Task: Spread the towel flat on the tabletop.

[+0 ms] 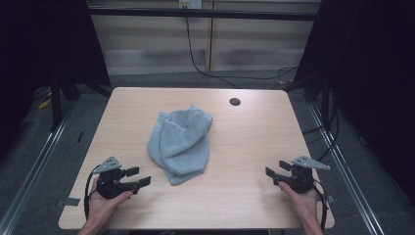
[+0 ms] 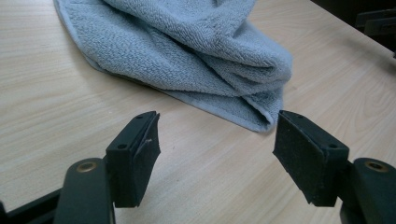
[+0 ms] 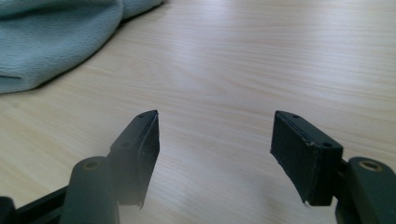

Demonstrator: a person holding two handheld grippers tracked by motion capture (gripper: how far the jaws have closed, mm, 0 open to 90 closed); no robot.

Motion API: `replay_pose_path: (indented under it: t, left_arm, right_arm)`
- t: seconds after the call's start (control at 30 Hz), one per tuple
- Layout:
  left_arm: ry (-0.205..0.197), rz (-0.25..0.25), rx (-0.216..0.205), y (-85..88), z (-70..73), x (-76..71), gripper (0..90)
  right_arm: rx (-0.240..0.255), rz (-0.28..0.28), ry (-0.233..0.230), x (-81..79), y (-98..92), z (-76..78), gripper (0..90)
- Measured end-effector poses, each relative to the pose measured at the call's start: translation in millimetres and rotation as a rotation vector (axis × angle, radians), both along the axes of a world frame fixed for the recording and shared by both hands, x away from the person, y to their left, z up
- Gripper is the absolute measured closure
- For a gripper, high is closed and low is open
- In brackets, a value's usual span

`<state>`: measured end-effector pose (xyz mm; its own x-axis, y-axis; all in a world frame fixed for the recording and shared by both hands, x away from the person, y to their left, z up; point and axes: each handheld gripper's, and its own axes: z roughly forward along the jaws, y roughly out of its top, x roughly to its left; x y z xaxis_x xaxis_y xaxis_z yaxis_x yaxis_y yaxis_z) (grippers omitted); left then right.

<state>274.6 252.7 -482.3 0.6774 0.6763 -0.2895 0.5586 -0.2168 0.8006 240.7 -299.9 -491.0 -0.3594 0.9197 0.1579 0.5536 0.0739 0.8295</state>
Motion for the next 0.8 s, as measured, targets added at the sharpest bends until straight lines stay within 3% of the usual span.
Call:
replay_pose_path:
  t: [0.23, 0.33, 0.43, 0.5, 0.57, 0.6, 0.63, 0.67, 0.73, 0.8]
  left_arm:
    - [0.008, -0.011, 0.029, -1.1, -3.2, 5.8, 33.2]
    - [-0.014, 0.011, 0.045, -5.7, -0.4, 11.2, 33.1]
    - [-0.020, 0.018, 0.045, -8.2, 0.6, 18.0, 35.9]
    - [0.007, 0.008, 0.011, -7.0, 0.2, 25.1, 37.9]
    - [-0.001, 0.025, 0.028, -7.5, 1.8, 30.7, 38.1]
    - [-0.017, 0.026, 0.044, -8.4, 3.6, 34.6, 38.3]
    - [-0.021, 0.028, 0.058, -9.4, 4.8, 37.3, 39.3]
    - [-0.016, 0.024, 0.054, -10.9, 6.4, 42.6, 38.5]
    - [-0.008, 0.026, 0.042, -13.8, 7.8, 47.3, 37.7]
    - [0.012, 0.057, 0.015, -21.4, 8.2, 61.6, 37.3]
  right_arm:
    - [0.017, 0.115, 0.019, 4.3, 22.9, 6.0, 39.3]
    - [0.021, 0.179, 0.026, 10.2, 38.5, 8.0, 40.5]
    - [0.012, 0.227, 0.030, 16.6, 53.3, 11.7, 42.4]
    - [0.019, 0.247, 0.023, 21.5, 60.3, 17.2, 42.8]
    - [-0.043, 0.269, -0.003, 30.0, 71.8, 26.3, 42.7]
    - [-0.037, 0.276, -0.005, 33.3, 76.0, 28.6, 42.6]
    - [0.005, 0.297, -0.004, 39.7, 82.8, 31.1, 42.5]
    - [0.019, 0.314, 0.001, 43.4, 87.8, 32.3, 42.4]
    - [0.011, 0.339, -0.001, 54.7, 104.4, 33.8, 40.2]
    - [0.007, 0.370, 0.006, 67.1, 117.9, 32.5, 38.2]
